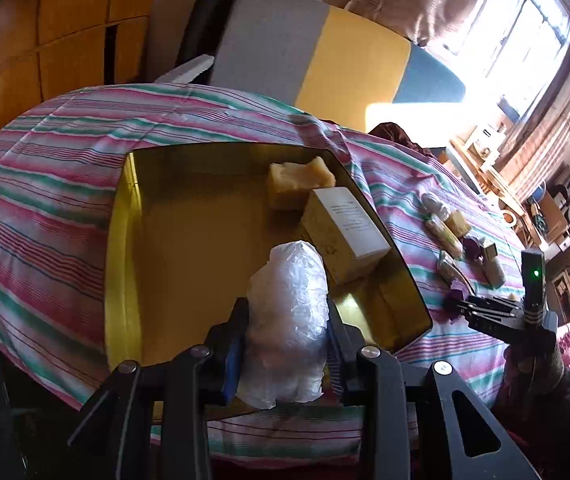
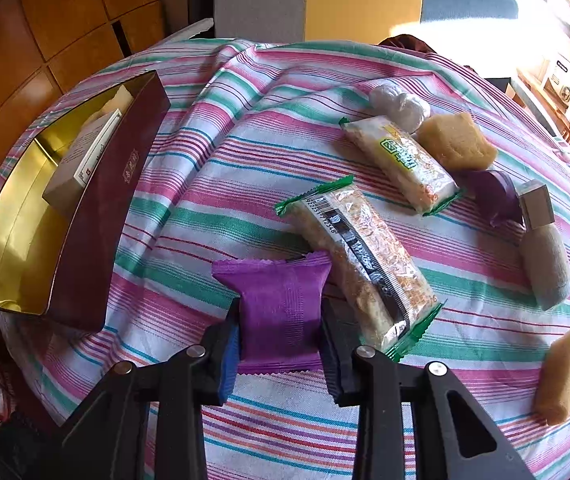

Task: Organize objects
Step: 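Carry the plastic bundle toward the tray while the right tool grasps the purple pouch, then release the plastic bundle in the tray while the right tool drops the purple pouch there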

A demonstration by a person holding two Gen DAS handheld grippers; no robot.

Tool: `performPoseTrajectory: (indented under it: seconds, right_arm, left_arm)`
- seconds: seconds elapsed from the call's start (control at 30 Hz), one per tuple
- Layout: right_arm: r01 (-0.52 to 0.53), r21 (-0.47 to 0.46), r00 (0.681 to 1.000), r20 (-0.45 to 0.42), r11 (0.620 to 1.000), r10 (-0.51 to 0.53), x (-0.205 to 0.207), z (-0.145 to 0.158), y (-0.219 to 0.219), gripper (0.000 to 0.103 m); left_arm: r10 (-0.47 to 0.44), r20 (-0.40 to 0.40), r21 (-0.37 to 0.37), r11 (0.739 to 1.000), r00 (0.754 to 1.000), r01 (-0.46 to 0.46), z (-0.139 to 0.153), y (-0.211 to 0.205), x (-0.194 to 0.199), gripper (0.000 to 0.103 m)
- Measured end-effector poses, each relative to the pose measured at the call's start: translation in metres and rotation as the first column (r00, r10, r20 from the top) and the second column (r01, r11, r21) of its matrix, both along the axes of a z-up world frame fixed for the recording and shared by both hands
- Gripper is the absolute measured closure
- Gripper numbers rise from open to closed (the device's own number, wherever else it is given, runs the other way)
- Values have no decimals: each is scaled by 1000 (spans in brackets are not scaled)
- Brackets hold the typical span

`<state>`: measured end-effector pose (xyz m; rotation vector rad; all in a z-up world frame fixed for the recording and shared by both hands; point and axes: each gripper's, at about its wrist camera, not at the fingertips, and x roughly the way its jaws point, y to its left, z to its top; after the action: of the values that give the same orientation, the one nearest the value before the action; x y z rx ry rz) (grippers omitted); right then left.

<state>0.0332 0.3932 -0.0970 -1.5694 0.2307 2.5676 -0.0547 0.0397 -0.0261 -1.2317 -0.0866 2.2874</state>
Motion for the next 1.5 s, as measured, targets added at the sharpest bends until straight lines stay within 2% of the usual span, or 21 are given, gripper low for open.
performPoseTrajectory:
  seconds: [0.1,0.23,0.33,0.47,0.77,0.87,0.9,0.97,1.0,1.1,1.27,1.4,1.5]
  right_arm:
    - [0,-10,1000,-4,1000,-1,0,0,0,70]
    - [-3,1,1000,-2,1000,3,-1,0,-2,70]
    - [-5,14,1000,-3,1000,5,-2,1,-3,70]
    - [-9,26,1000,-3,1000,9,-2,1,-4,70]
    - [-12,25,1000,-3,1000,12,-4,1,-3,70]
    - [-10,23,1000,-4,1000,10,-4,1,-3,70]
    - [-10,22,1000,-4,1000,10,-4,1,-3,70]
    - [-8,17,1000,-4,1000,8,-4,1,-3,70]
    - [-8,17,1000,-3,1000,8,-5,1,-3,70]
    - [-6,20,1000,-5,1000,6,-4,1,-3,70]
    - [3,22,1000,-12,1000,-2,-2,4,-3,70]
    - [20,17,997,-71,1000,-19,2,28,-4,70]
    - [9,-16,992,-123,1000,-10,-1,50,-13,70]
  left_arm:
    - [65,2,7,998,998,-65,6,-15,-18,68]
    - [97,-3,-33,995,995,-97,6,-14,-46,68]
    - [104,-20,-99,989,994,-105,-2,-3,-72,68]
    - [139,4,-163,977,990,-137,-23,7,-115,68]
    - [167,-45,-354,919,985,-172,-53,28,-177,65]
    - [169,-57,-379,908,984,-177,-58,29,-185,64]
    - [173,-59,-383,905,983,-183,-58,28,-187,60]
    - [185,-82,-380,903,979,-202,-54,24,-184,43]
    - [181,-88,-365,909,980,-201,-51,23,-182,41]
    - [177,-126,-367,906,976,-211,-41,20,-173,40]
    - [168,-198,-277,936,966,-220,-8,8,-135,40]
    - [169,-256,-207,952,952,-225,14,-10,-89,38]
    - [190,-254,-161,958,948,-236,18,-27,-60,35]
